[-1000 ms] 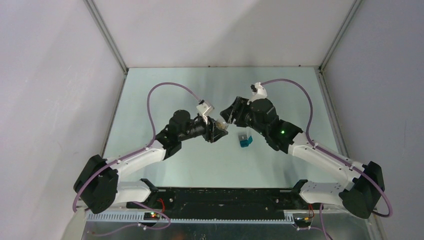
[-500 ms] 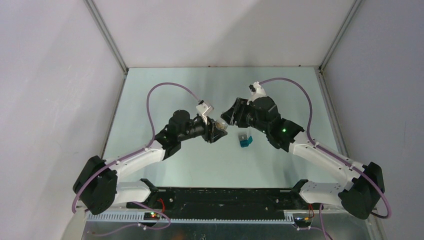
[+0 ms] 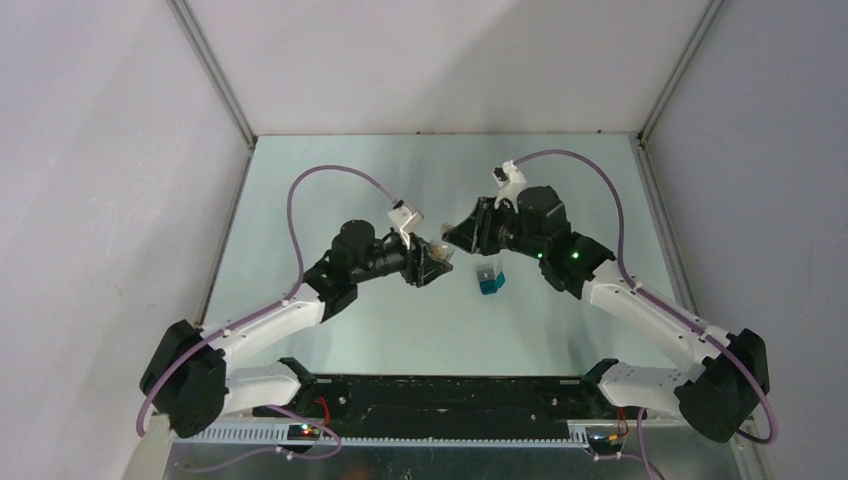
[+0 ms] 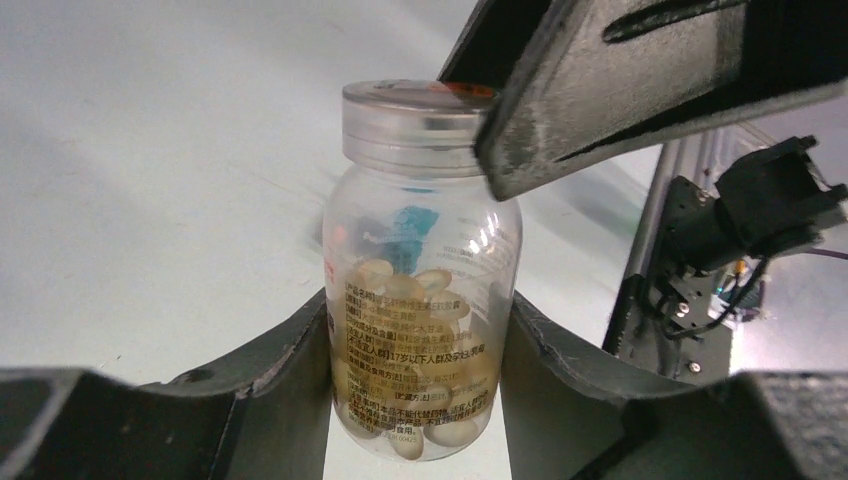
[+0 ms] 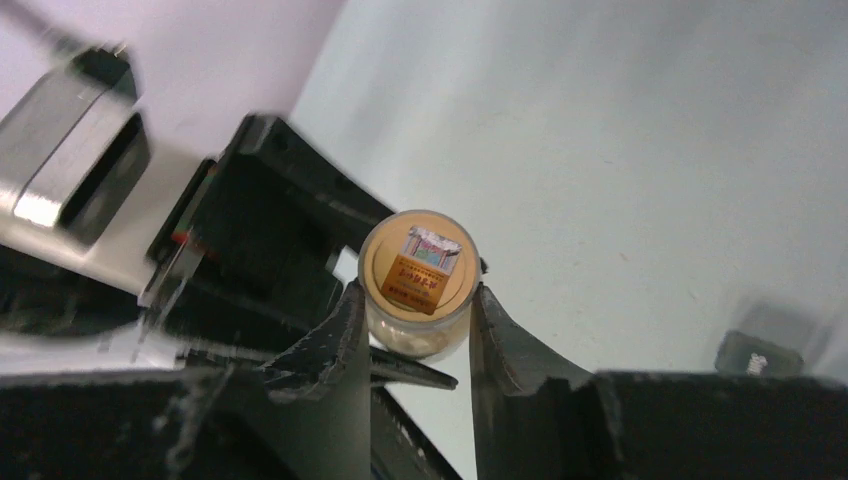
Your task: Sort the pills into containers
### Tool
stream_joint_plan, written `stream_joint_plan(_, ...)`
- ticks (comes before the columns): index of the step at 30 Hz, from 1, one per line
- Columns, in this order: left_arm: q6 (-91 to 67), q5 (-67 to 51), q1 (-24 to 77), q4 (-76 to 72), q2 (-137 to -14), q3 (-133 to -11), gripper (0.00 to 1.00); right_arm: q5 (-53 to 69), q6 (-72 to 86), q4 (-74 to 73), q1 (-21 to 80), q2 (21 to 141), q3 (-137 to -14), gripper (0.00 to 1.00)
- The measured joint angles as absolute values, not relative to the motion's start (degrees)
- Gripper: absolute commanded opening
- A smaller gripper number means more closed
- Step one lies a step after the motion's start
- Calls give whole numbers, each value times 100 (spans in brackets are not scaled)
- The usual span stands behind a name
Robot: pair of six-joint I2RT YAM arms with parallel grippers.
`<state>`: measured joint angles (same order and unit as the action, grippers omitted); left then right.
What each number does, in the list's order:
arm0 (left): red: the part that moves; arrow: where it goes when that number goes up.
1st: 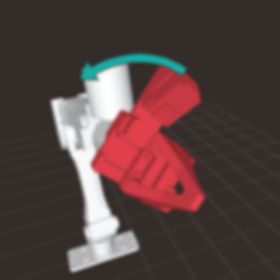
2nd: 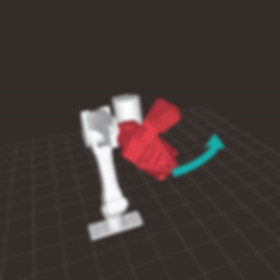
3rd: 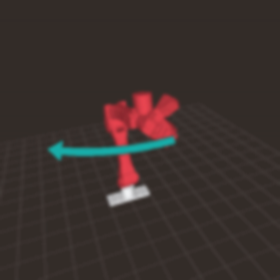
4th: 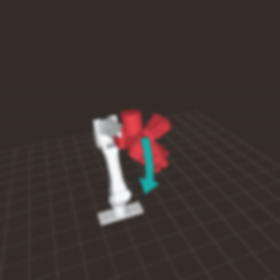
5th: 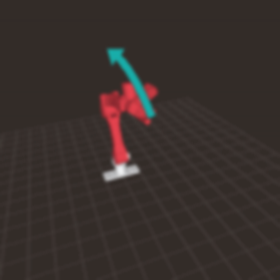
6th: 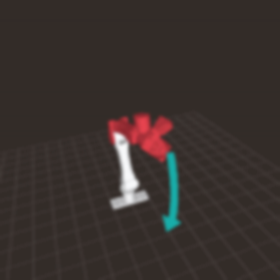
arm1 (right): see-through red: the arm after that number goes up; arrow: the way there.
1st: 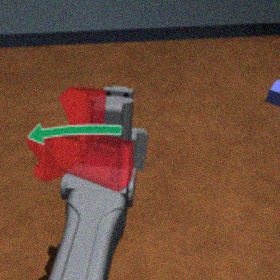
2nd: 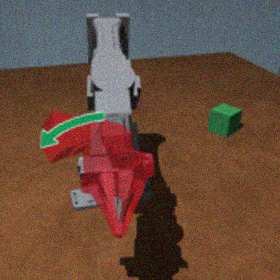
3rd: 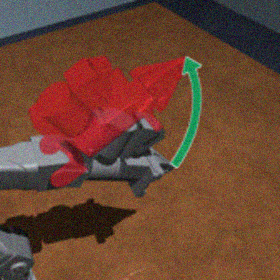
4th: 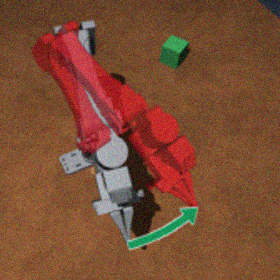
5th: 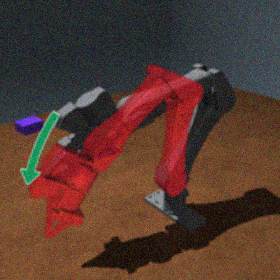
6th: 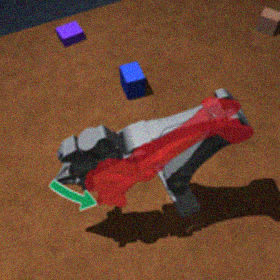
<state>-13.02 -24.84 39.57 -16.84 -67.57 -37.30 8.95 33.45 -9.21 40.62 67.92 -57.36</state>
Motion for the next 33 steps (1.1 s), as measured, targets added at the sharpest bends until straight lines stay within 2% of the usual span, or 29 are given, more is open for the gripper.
stream_joint_plan(6,-1516,-3138,3905,-1686,-6670,-3850,0,3833,2235,-425,2952,6600,-5457,0)
stream_joint_plan(7,-1553,-3269,3896,-1675,-6670,-3898,0,4246,2016,-401,2827,6606,-5468,6)
stream_joint_plan(8,-1562,-3395,3898,-1640,-6674,-3959,0,4628,1796,-427,2705,6622,-5496,40)
stream_joint_plan(9,-1562,-3524,3903,-1601,-6674,-4025,0,4915,1586,-497,2624,6643,-5566,56)
stream_joint_plan(10,-1546,-3568,3903,-1577,-6674,-4064,0,5052,1439,-582,2569,6670,-5651,83)
stream_joint_plan(12,-1470,-3618,3916,-1483,-6674,-4167,0,4954,1247,-650,2526,6689,-5787,97)
stream_joint_plan(18,-1039,-3000,3953,-1039,-6672,-4233,0,3559,1579,-703,2821,6573,-5874,99)
stream_joint_plan(20,-939,-2757,3953,-945,-6672,-4233,0,2810,1907,-725,3221,6521,-5874,96)
stream_joint_plan(22,-882,-2567,3957,-915,-6665,-4233,0,2193,2244,-740,3605,6514,-5876,91)
stream_joint_plan(24,-845,-2412,3975,-910,-6624,-4230,0,1514,2683,-801,4010,6536,-5876,79)
stream_joint_plan(25,-843,-2390,3975,-910,-6593,-4230,0,1269,2810,-829,4121,6554,-5878,69)
stream_joint_plan(27,-836,-2292,3981,-939,-6495,-4213,0,596,3190,-895,4338,6613,-5900,59)
stream_joint_plan(30,-827,-2158,3983,-923,-6394,-4189,0,-91,3607,-858,4587,6659,-5902,57)
stream_joint_plan(33,-792,-2123,3990,-930,-6342,-4182,0,-655,3756,-681,4864,6652,-5902,66)
